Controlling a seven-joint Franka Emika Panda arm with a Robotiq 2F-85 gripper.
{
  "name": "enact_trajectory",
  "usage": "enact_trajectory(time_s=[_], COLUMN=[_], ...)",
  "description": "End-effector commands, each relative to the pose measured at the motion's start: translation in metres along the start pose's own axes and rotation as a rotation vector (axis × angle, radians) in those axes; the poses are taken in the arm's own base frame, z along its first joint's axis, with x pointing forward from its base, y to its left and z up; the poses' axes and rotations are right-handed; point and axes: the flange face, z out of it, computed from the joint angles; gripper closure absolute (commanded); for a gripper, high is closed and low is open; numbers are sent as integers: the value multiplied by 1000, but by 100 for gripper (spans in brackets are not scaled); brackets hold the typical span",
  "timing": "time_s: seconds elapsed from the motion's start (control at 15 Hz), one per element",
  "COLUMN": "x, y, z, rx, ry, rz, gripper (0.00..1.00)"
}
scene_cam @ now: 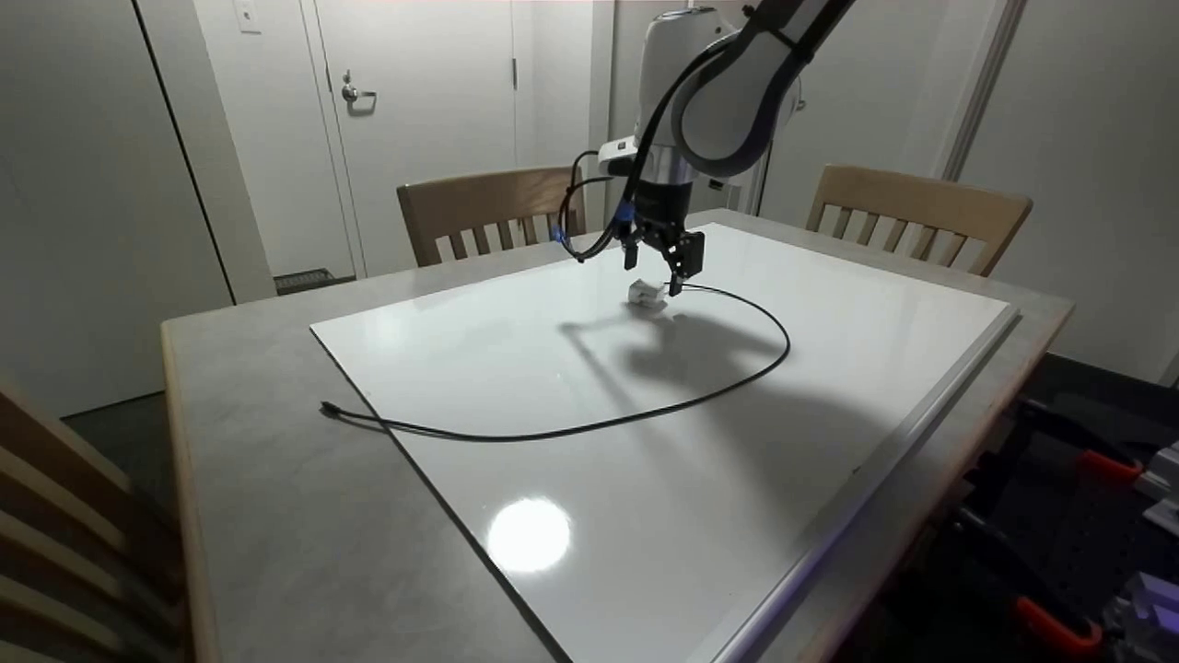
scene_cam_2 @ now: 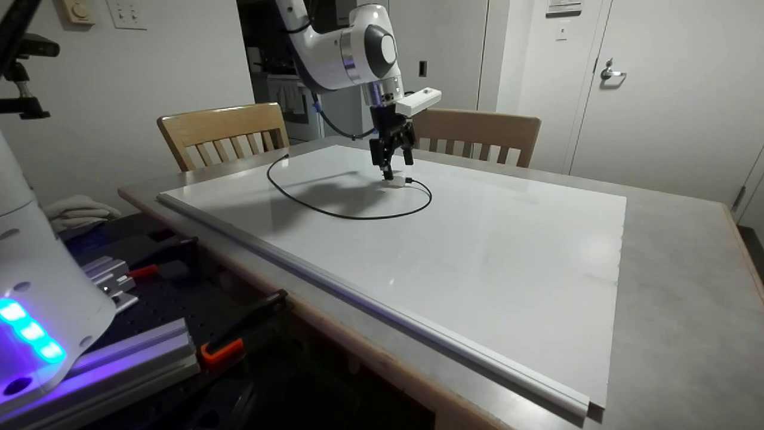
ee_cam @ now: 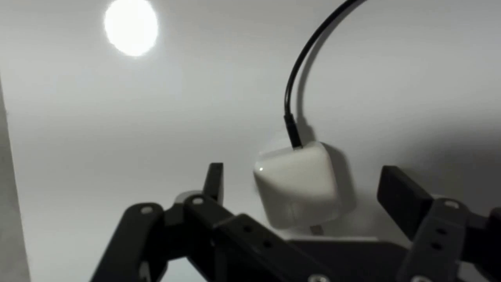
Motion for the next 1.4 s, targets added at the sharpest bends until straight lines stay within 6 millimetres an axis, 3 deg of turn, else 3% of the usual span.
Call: enact_trajectory(time_s=[0.0,0.4,0.87,1.33], x=[2,-2,-20,-16], y=[-3,-14,-13,-9], z=[-15,-2,-2,4], rx=[-23,38,21,-19], ry=[87,193,44,-17], rz=[-1,-14,-156,-248], gripper=[0,0,0,0])
